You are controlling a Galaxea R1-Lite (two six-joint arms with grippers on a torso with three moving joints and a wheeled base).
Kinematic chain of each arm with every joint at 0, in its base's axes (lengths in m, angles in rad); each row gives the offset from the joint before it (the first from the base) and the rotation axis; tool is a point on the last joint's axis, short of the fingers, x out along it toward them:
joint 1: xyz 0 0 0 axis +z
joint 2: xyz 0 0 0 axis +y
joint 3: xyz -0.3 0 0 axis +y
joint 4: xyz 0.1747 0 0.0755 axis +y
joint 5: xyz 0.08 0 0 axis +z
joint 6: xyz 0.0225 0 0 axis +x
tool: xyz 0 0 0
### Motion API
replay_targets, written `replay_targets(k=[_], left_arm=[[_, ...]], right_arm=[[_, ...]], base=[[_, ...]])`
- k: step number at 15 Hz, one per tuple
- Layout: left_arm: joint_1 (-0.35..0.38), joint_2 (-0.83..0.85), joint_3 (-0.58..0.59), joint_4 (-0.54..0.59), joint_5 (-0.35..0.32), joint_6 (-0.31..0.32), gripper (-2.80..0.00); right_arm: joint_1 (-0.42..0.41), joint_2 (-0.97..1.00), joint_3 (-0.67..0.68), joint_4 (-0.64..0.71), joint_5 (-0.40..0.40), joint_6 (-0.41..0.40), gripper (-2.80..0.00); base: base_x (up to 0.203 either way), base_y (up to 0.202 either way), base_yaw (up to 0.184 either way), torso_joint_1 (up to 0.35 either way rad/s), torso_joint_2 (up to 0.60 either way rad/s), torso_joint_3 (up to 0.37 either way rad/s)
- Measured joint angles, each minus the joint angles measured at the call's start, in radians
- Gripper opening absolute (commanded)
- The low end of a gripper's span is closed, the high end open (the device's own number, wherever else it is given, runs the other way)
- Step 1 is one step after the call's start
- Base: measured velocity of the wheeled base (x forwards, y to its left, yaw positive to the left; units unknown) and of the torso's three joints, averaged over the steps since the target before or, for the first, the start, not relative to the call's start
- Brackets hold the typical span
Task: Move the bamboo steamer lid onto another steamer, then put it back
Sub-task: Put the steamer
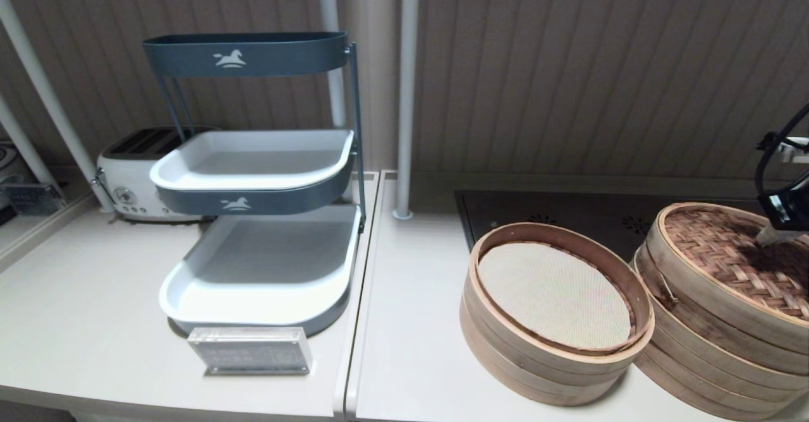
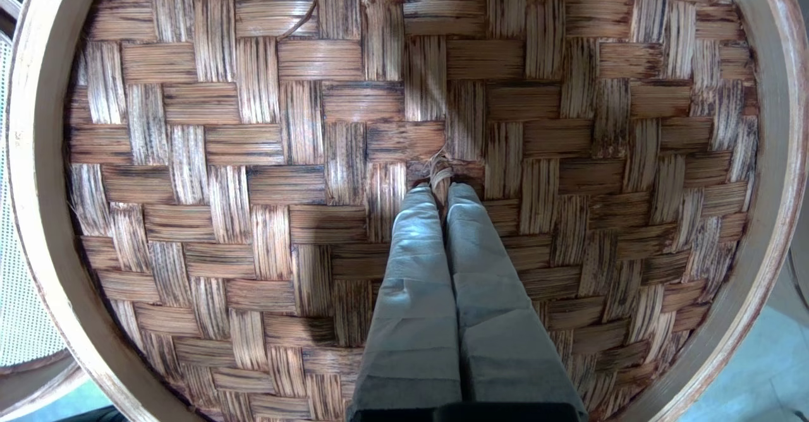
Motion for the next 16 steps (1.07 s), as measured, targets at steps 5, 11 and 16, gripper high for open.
replay_targets(k=[5,11,16], left_arm=[[0.0,0.0,0.0,0.0,0.0,0.0,-2.8],[0.0,0.0,0.0,0.0,0.001,0.0,-2.8],[0.0,0.0,0.0,0.0,0.0,0.0,-2.8]], right_arm=[[0.001,0.001,0.004,-0.003,0.0,-0.002,-2.8],[0.0,-0.002,0.004,-0.002,0.0,-0.006,-2.8],[0.0,0.0,-0.002,-0.006,0.0,-0.006,-2.8]], base=[[0.0,0.0,0.0,0.0,0.0,0.0],[0.0,0.0,0.0,0.0,0.0,0.0],[0.0,0.0,0.0,0.0,0.0,0.0]])
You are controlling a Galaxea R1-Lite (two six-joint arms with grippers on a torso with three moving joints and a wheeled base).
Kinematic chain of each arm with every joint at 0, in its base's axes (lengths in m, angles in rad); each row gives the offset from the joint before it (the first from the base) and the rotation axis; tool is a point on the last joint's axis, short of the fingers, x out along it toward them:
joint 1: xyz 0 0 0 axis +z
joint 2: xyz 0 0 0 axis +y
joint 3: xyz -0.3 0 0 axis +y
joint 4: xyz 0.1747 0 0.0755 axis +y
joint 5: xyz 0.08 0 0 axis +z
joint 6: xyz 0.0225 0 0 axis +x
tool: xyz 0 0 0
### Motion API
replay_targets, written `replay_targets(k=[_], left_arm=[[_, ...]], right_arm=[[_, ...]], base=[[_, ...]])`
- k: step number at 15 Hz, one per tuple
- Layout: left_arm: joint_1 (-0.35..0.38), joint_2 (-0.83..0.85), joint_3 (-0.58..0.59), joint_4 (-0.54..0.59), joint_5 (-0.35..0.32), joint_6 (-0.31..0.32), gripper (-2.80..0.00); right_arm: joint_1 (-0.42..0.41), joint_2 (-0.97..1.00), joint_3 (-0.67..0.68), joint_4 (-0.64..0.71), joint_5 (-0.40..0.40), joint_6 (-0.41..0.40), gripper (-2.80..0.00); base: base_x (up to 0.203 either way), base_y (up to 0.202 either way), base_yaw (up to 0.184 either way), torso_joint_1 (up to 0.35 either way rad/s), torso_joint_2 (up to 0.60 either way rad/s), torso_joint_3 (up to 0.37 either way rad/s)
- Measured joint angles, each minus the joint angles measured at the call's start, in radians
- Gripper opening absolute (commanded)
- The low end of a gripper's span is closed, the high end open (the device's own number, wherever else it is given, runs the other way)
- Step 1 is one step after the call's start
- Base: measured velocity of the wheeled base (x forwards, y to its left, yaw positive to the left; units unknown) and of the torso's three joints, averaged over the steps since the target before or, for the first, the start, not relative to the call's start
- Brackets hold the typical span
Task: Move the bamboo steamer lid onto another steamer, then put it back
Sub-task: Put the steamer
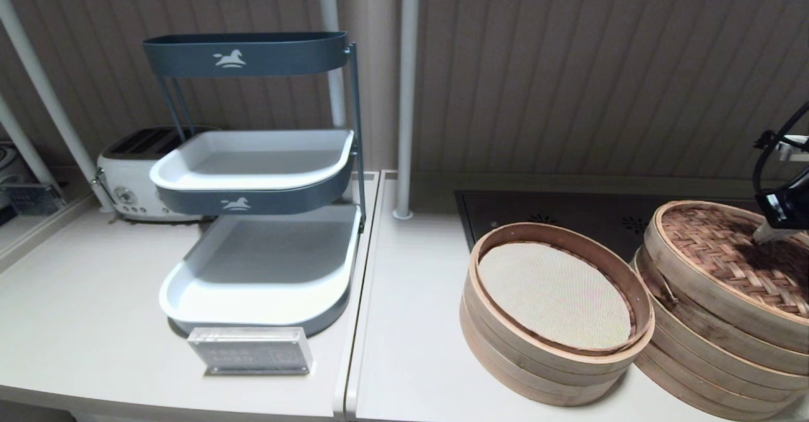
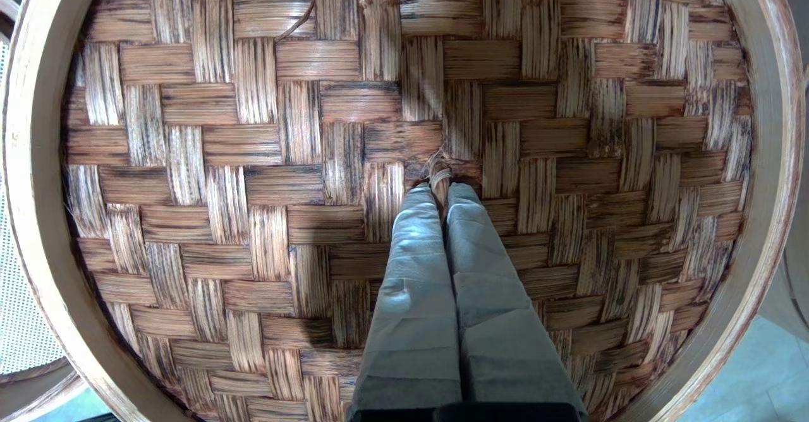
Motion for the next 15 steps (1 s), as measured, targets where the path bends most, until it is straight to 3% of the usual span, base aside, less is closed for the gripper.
replay_targets(k=[12,13,15], left_arm=[[0.0,0.0,0.0,0.0,0.0,0.0,-2.8],[0.0,0.0,0.0,0.0,0.0,0.0,-2.8],[0.0,0.0,0.0,0.0,0.0,0.0,-2.8]], right_arm=[[-0.001,0.0,0.011,-0.006,-0.001,-0.002,-2.8],[0.0,0.0,0.014,-0.006,-0.001,-0.002,0.0],[0.001,0.0,0.015,-0.006,-0.001,-0.003,0.0]], base=[[0.0,0.0,0.0,0.0,0.0,0.0],[0.0,0.0,0.0,0.0,0.0,0.0],[0.0,0.0,0.0,0.0,0.0,0.0]])
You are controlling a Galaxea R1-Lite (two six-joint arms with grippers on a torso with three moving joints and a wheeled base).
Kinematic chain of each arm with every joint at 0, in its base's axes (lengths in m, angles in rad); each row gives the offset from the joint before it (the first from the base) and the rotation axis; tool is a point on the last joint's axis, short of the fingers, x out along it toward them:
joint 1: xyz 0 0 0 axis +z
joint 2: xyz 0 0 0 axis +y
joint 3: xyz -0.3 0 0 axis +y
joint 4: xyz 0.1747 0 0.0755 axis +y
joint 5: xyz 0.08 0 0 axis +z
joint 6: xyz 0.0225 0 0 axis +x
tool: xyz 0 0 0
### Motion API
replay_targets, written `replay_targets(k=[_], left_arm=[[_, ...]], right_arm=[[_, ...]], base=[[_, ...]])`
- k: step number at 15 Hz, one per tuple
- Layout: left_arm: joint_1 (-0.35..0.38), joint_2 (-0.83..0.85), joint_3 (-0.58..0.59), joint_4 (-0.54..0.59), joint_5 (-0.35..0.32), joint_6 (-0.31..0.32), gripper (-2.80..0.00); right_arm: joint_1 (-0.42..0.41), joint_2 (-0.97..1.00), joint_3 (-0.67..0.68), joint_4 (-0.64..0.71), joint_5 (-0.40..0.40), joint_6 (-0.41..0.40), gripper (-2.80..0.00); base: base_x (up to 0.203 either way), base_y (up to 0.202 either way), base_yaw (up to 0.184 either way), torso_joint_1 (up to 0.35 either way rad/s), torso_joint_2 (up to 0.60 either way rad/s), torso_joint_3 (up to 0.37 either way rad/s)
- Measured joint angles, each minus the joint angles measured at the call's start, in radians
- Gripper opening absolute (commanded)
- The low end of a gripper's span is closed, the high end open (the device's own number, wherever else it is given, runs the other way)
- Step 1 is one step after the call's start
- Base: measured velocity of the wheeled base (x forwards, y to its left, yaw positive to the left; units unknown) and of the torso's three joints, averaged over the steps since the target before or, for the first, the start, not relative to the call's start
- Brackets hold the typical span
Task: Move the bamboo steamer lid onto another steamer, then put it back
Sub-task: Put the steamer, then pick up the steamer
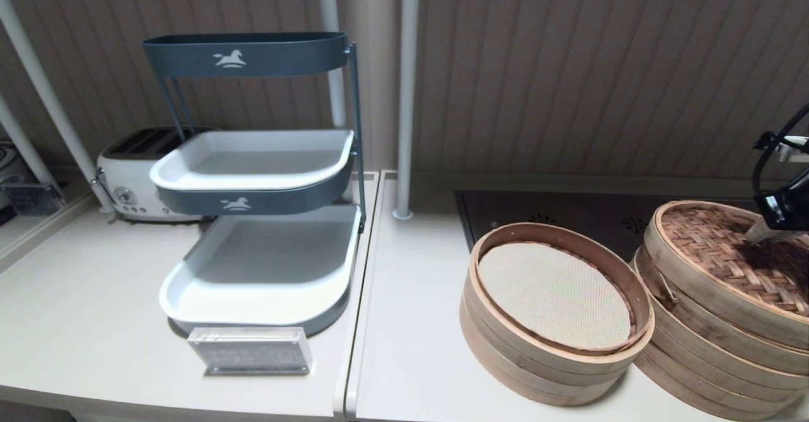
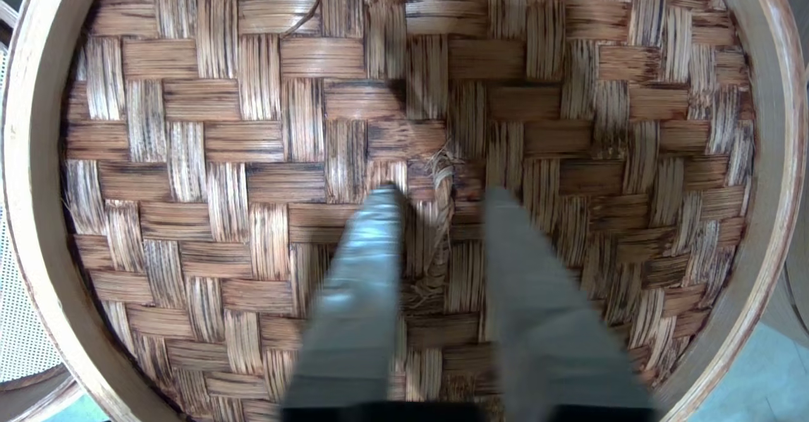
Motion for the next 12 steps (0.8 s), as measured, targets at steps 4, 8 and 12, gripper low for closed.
replay_targets(k=[4,8,12], left_arm=[[0.0,0.0,0.0,0.0,0.0,0.0,-2.8],[0.0,0.0,0.0,0.0,0.0,0.0,-2.8],[0.0,0.0,0.0,0.0,0.0,0.0,-2.8]], right_arm=[[0.001,-0.003,0.0,0.001,0.001,0.002,0.0],[0.0,-0.023,-0.002,0.002,0.003,0.004,0.0],[0.0,-0.096,0.003,0.01,0.033,0.009,0.0]], base=[[0.0,0.0,0.0,0.0,0.0,0.0],[0.0,0.0,0.0,0.0,0.0,0.0],[0.0,0.0,0.0,0.0,0.0,0.0]])
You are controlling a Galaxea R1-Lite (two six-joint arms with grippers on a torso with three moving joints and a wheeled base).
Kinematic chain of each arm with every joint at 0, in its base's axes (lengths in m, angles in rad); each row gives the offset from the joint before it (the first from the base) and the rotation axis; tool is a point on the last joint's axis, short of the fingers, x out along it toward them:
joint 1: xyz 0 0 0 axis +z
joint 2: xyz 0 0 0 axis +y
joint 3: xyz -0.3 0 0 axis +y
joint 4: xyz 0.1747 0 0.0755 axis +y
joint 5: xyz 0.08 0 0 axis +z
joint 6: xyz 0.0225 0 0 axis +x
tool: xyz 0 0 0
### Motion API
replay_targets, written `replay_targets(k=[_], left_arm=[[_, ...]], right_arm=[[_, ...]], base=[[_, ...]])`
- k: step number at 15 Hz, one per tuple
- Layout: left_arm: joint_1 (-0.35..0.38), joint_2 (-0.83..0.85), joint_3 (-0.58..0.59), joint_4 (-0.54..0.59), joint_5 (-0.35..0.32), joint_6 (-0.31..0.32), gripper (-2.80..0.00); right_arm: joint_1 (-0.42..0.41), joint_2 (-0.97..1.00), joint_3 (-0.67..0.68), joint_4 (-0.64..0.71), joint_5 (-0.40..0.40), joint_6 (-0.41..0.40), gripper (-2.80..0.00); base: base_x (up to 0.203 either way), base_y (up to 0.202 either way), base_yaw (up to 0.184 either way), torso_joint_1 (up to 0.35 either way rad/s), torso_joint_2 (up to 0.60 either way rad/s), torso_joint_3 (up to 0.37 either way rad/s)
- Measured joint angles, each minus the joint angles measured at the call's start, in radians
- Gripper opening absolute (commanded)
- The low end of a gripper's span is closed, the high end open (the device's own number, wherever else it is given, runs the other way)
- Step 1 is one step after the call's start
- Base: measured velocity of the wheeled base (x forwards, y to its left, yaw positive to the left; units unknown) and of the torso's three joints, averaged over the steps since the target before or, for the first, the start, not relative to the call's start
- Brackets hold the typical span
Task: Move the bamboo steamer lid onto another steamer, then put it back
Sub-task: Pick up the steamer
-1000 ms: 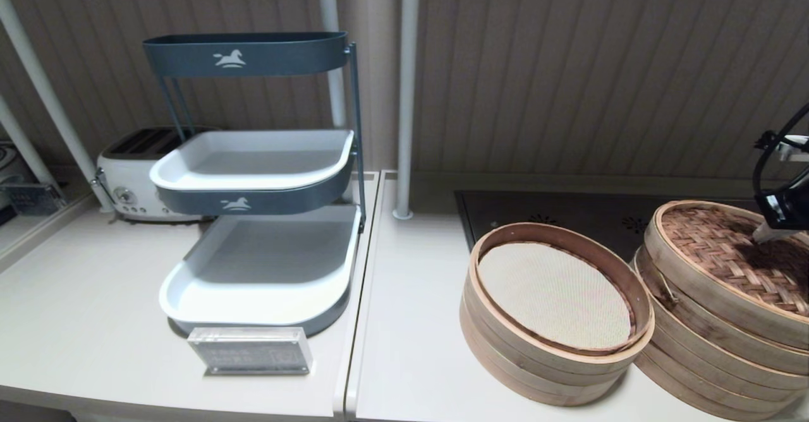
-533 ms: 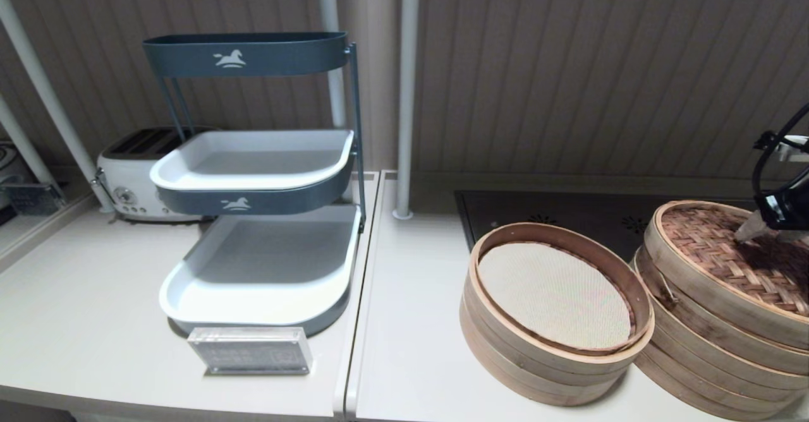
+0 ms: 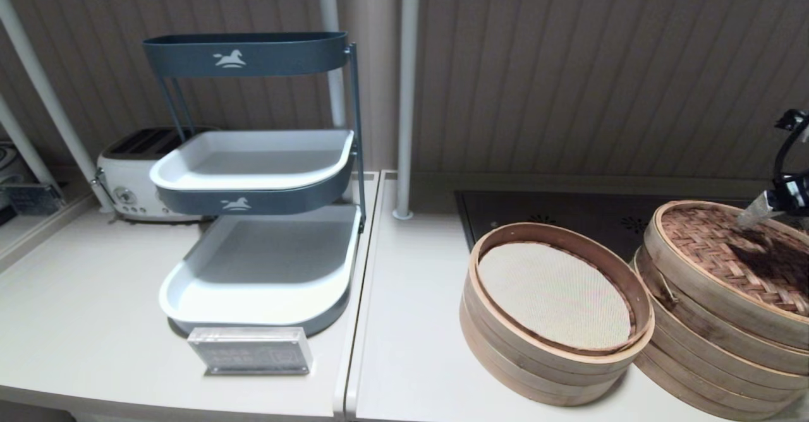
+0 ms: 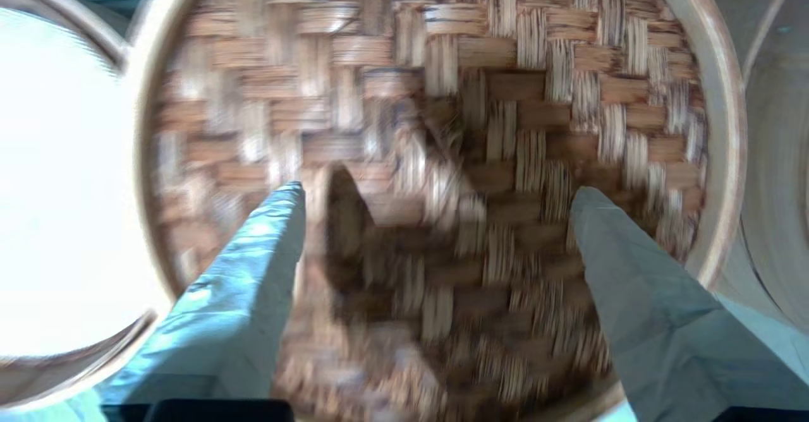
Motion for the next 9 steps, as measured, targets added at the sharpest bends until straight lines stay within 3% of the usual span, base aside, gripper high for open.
replay_targets(k=[1,2,9], left_arm=[[0.0,0.0,0.0,0.0,0.001,0.0,-2.8],[0.0,0.0,0.0,0.0,0.0,0.0,-2.8],[0.0,0.0,0.0,0.0,0.0,0.0,-2.8]], right_arm=[[0.001,-0.027,0.008,0.001,0.011,0.003,0.0],[0.003,-0.057,0.023,0.001,0.025,0.005,-2.8],[0.026,-0.403,0.269,-0.006,0.179,0.008,-2.8]], base=[[0.0,0.0,0.0,0.0,0.0,0.0],[0.0,0.0,0.0,0.0,0.0,0.0],[0.0,0.0,0.0,0.0,0.0,0.0]])
